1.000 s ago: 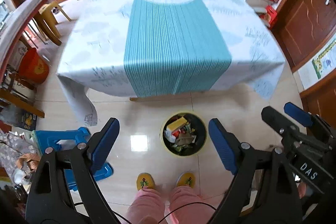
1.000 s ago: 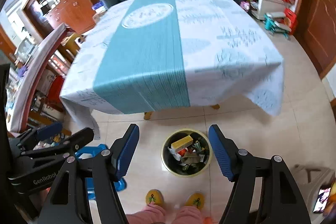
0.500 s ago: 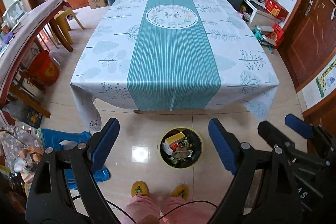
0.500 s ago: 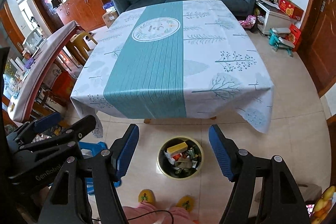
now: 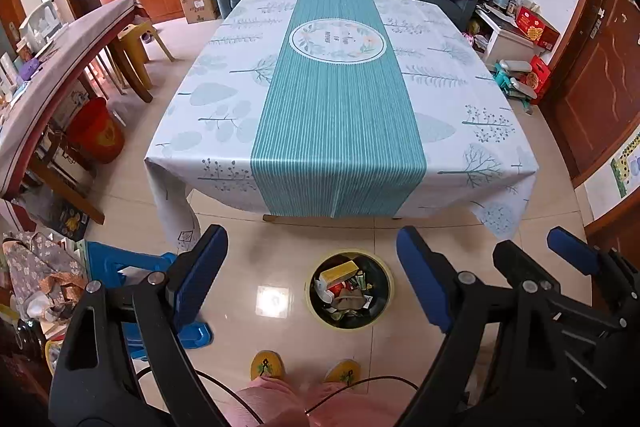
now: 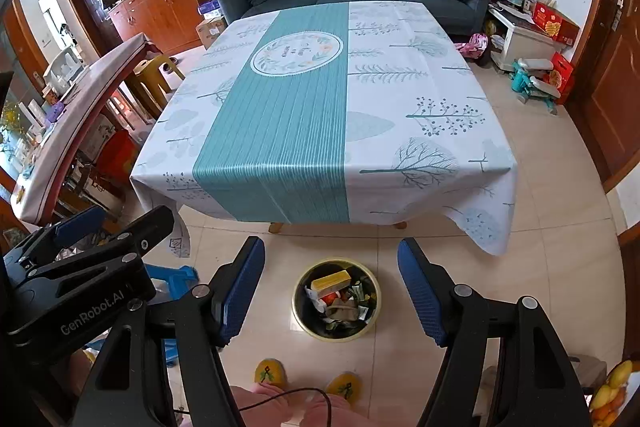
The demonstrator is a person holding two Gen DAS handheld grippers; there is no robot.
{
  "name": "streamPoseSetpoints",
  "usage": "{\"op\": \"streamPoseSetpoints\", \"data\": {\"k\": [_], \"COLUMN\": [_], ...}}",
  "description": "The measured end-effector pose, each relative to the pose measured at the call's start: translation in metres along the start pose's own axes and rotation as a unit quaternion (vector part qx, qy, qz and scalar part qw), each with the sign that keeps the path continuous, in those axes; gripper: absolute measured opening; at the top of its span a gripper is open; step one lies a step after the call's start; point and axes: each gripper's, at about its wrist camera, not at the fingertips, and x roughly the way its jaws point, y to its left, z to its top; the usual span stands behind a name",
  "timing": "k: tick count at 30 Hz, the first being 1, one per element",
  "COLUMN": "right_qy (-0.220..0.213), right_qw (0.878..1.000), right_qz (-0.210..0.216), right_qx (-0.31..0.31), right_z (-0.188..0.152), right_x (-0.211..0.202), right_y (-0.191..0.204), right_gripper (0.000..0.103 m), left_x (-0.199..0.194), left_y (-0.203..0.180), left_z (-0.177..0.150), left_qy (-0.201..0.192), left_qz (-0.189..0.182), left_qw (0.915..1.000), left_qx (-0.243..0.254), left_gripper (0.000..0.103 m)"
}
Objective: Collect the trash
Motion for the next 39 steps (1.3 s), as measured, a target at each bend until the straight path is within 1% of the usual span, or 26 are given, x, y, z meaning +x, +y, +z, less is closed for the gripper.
{"op": "streamPoseSetpoints", "data": {"k": [13, 39], "right_qy": [-0.002, -0.031], "right_qw": [1.0, 0.999], "right_qz": [-0.006, -0.015], "right_qx": [0.023, 0.02], "right_z": [0.0, 0.003], "right_x": [-0.002, -0.021], "right_y": [-0.003, 0.001], "right_gripper": [0.07, 0.07], "left_x": [-0.005, -0.025], "left_y": [-0.008, -0.004], "left_z": [0.002, 0.005], "left_qy": [-0.001, -0.025], "left_qz": [-0.002, -0.007], "left_qw": [1.0, 0.9996], "left_qx": [0.008, 0.013], "left_gripper": [0.083, 0.083]}}
